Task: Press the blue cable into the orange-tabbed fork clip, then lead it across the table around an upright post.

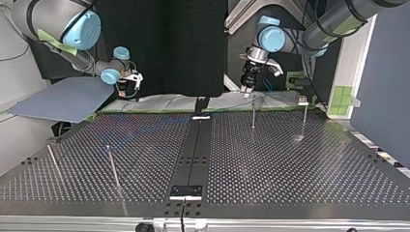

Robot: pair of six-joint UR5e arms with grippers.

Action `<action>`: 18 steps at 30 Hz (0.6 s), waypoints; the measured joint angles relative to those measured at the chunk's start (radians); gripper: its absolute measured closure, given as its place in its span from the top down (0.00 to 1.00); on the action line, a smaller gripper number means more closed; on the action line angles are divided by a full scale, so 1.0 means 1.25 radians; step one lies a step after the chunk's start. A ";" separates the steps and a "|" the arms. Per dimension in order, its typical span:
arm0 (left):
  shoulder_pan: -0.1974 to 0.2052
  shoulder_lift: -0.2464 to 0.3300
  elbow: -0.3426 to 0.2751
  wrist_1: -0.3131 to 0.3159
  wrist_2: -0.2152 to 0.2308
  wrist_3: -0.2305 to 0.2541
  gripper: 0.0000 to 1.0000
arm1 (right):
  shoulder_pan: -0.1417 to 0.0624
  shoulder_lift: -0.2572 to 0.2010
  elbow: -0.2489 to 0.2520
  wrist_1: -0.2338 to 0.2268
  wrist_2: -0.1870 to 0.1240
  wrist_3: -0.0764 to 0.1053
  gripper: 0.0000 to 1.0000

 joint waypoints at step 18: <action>-0.129 0.129 0.092 -0.122 -0.102 -0.128 1.00 | 0.000 0.000 -0.003 0.000 -0.012 -0.001 0.00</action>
